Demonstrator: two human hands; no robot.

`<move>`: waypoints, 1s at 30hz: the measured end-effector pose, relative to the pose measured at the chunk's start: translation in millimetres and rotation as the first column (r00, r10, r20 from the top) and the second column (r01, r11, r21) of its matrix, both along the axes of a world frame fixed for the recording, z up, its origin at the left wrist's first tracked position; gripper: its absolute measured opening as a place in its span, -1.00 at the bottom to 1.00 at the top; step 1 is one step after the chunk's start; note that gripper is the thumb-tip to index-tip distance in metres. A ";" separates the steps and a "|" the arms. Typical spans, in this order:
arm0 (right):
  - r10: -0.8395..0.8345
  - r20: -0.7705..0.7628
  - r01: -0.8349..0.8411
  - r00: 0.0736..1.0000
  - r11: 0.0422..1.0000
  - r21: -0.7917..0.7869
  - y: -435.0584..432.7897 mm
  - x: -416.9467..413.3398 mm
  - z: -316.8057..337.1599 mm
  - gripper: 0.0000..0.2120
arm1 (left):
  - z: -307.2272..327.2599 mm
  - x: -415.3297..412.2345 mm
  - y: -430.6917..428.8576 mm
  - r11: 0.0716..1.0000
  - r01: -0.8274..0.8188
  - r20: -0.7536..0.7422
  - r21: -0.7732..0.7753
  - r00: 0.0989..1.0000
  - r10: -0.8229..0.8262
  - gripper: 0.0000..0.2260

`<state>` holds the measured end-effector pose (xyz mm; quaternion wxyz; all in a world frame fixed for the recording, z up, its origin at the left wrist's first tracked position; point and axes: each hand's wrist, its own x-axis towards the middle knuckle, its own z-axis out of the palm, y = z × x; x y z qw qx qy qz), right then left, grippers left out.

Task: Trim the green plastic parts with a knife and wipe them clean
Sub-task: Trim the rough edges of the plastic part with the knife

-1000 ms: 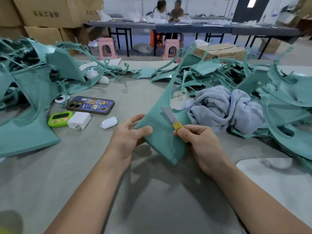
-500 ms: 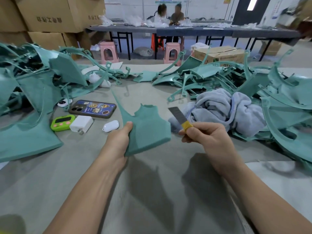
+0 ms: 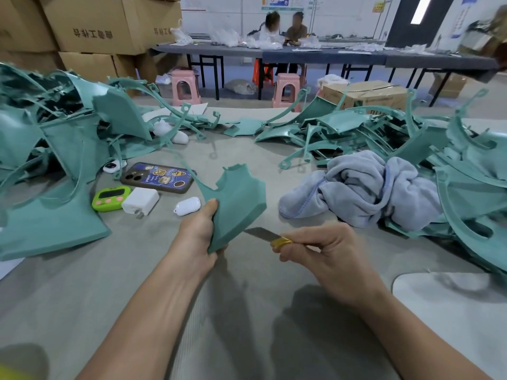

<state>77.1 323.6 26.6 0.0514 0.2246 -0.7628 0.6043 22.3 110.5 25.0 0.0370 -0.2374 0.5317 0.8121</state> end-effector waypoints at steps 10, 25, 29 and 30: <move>-0.163 0.045 0.168 0.986 0.976 -0.142 4.2 -10.3 -2.7 -0.90 | 0.0 -2.0 -3.7 1.000 -0.028 -0.078 0.010 0.997 0.029 -0.87; -0.309 0.158 0.311 0.938 0.950 0.013 10.1 -22.8 -10.1 -0.84 | -12.3 -7.3 -10.5 0.984 0.050 -0.063 -0.173 0.996 -0.061 -0.84; -0.305 0.266 0.271 0.914 0.950 0.157 17.3 -23.4 -9.5 -0.81 | -7.5 -5.6 -14.2 0.982 0.031 -0.103 -0.189 0.993 -0.051 -0.84; -0.259 0.283 0.192 0.924 0.951 0.245 16.3 -20.2 -7.1 -0.79 | -6.7 -5.1 -14.8 0.982 0.022 -0.124 -0.185 0.991 -0.045 -0.84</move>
